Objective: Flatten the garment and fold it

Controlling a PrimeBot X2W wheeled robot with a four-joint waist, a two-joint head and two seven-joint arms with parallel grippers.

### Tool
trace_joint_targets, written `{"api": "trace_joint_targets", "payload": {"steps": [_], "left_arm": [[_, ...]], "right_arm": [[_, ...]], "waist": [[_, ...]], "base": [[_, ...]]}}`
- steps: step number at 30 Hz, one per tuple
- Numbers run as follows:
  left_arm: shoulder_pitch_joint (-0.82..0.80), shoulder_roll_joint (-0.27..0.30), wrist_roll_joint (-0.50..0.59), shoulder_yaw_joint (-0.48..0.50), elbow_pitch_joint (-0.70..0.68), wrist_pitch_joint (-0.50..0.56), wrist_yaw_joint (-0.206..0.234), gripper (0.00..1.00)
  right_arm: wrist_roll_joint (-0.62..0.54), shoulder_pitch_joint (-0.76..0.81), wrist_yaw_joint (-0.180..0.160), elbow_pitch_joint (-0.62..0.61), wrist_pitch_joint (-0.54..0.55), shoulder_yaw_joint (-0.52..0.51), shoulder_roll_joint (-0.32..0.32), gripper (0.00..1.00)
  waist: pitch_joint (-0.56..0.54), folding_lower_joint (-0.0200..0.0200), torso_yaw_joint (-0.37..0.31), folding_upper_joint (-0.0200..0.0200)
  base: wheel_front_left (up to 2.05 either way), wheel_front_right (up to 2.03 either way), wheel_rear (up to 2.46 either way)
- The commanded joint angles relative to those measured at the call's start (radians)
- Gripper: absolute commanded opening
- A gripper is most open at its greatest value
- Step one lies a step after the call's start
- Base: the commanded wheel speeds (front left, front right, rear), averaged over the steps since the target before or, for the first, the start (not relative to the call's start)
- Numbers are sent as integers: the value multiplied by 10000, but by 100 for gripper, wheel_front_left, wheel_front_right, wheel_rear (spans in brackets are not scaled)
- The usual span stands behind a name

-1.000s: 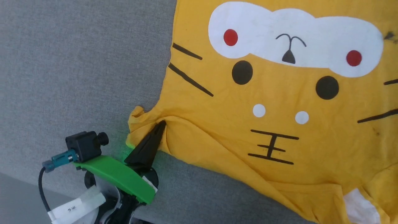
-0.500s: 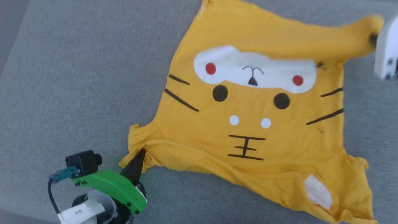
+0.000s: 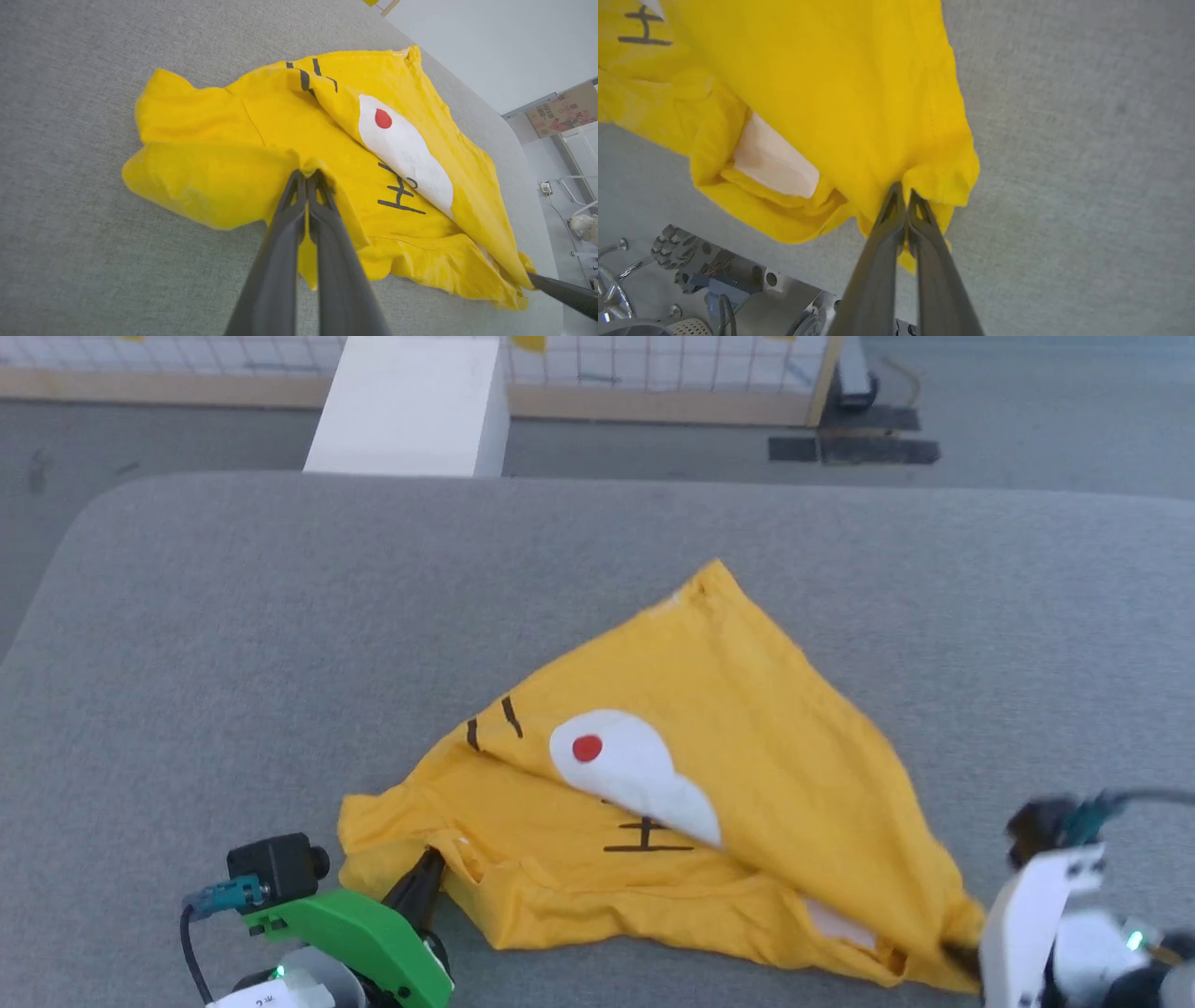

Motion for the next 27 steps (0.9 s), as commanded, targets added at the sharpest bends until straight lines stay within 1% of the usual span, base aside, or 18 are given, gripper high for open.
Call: {"api": "trace_joint_targets", "payload": {"steps": [1,3,5,7,8,9,12,16,19,20,23,27], "left_arm": [[59,-3,129,-23,58,8,9,0],[59,-4,134,-72,104,34,-10,0],[41,-23,126,-115,177,48,-44,0],[58,-45,106,-116,242,29,-49,0],[64,-51,100,-109,264,13,-48,0],[80,-57,89,-99,292,-3,-48,0],[140,-51,70,-54,338,-53,-20,0],[249,14,53,84,317,-149,58,0],[311,39,29,175,238,-198,130,0],[319,44,29,196,207,-214,146,0],[298,71,48,245,76,-241,192,0],[8,83,149,195,-169,-227,145,0]], "right_arm": [[47,398,-13,-62,37,110,180,0],[170,1011,-13,21,159,265,467,0],[181,1459,-13,115,223,366,606,0],[197,1623,-13,82,-116,183,829,0],[191,1598,-13,25,-399,45,934,11],[193,1544,-13,-54,-713,-81,1021,100],[260,1221,-13,-475,-1844,-471,1200,100],[320,444,-13,-1155,-4113,-881,1226,100],[375,-321,-13,-1226,-5560,-912,1308,100],[363,-558,-13,-1150,-5870,-902,1339,100],[237,-1443,-13,-670,-6314,-639,1368,100],[53,-3008,-13,568,-6094,-216,1327,100]], "waist": [[-595,1,-488,-1],[-624,1,-437,-1],[-680,1,-357,-1],[-711,1,-332,-1],[-723,1,-330,-1],[-755,1,-338,-1],[-833,1,-374,-1],[-911,1,-474,-1],[-862,1,-537,-1],[-826,1,-540,-1],[-540,1,-495,-1],[101,1,-98,-1]], "base": [[0,0,0],[0,0,0],[0,0,0],[0,0,0],[0,0,0],[0,0,0],[0,0,0],[0,0,0],[0,0,0],[0,0,0],[0,0,0],[0,0,0]]}}
